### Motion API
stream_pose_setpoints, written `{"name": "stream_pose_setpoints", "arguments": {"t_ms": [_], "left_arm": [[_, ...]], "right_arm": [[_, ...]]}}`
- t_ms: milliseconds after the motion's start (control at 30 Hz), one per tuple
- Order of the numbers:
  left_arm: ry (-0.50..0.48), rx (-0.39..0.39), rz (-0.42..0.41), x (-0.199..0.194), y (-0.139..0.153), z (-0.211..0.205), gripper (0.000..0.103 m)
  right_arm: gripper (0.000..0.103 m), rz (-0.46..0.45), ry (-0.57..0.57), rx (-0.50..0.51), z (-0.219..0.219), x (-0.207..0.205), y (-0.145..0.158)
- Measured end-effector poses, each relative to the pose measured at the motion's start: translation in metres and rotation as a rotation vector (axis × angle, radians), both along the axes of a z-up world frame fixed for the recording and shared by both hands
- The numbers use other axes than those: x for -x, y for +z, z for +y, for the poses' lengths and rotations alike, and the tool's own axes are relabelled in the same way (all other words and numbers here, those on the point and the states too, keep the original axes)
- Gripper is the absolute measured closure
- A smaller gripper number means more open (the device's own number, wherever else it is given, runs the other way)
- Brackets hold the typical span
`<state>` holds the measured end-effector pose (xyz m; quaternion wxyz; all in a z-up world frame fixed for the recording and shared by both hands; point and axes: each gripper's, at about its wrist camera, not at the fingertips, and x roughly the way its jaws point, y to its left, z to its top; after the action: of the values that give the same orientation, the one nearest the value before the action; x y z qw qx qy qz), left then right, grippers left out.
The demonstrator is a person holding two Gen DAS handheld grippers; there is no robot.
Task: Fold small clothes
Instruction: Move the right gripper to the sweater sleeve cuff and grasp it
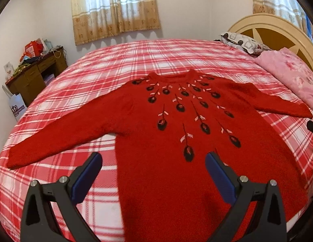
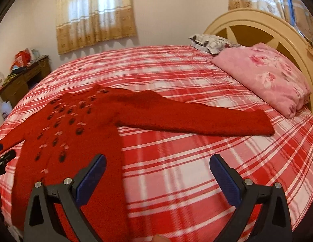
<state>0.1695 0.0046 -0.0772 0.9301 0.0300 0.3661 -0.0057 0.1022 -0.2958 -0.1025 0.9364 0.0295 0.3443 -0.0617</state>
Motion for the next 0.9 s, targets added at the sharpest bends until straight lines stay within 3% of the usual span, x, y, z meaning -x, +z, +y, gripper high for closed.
{"name": "stream_pose_setpoints", "arguments": {"t_ms": [367, 667, 900], "left_arm": [[-0.007, -0.016, 0.057, -0.036, -0.022, -0.011, 0.000], [0.019, -0.024, 0.050, -0.062, -0.026, -0.008, 0.000], [0.044, -0.027, 0.059, -0.074, -0.030, 0.001, 0.000]], "right_arm": [[0.001, 0.057, -0.203, -0.047, -0.107, -0.037, -0.010], [0.002, 0.104, -0.376, -0.175, -0.201, -0.055, -0.019], [0.028, 0.166, -0.450, -0.268, -0.256, -0.068, -0.030]]}}
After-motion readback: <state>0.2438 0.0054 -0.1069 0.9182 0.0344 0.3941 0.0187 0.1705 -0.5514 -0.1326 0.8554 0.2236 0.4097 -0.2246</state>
